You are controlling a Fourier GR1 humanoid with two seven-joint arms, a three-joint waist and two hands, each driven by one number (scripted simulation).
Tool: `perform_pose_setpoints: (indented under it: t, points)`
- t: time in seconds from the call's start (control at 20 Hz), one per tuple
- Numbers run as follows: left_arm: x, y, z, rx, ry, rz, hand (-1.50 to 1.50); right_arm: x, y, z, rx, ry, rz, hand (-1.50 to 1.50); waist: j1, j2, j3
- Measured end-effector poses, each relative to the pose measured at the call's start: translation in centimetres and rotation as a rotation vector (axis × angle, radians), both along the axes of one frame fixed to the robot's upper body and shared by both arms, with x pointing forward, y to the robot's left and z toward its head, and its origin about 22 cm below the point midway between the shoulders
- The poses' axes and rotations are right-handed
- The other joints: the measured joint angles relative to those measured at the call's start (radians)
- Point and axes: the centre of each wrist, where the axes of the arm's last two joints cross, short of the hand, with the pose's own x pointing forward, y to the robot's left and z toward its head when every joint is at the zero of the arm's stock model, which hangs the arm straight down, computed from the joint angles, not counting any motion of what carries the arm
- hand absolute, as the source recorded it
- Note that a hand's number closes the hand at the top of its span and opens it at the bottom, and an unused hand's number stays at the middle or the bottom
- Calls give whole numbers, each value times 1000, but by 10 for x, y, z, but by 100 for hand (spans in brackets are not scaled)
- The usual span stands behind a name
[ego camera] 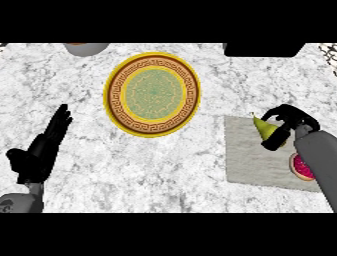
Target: Pick the pear from the placemat and place it in the plate
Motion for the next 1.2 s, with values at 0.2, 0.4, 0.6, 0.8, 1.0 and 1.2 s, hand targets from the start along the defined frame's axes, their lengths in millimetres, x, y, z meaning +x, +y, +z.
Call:
perform_pose_setpoints:
  t: [0.2,0.4,0.6,0.8,1.0,1.2]
  points:
    - [-6,8,-4,6,18,30,0,-22,31,-13,-37,-130,-96,150,-24,-10,2]
    - [-15,16,-10,10,39,68,0,-48,69,-24,-94,-276,-227,150,-61,-25,5]
    - [-20,20,-13,8,46,73,0,-81,106,-28,-190,-427,-258,150,-71,-24,9]
    - [-20,19,-12,9,42,73,0,-115,145,-19,-230,-588,-219,150,-69,-18,12]
    - [-19,20,-7,11,37,65,0,-153,179,-4,-259,-721,-172,150,-62,-14,14]
    - [-19,19,-6,9,27,54,0,-180,200,28,-290,-879,-170,150,-48,-9,14]
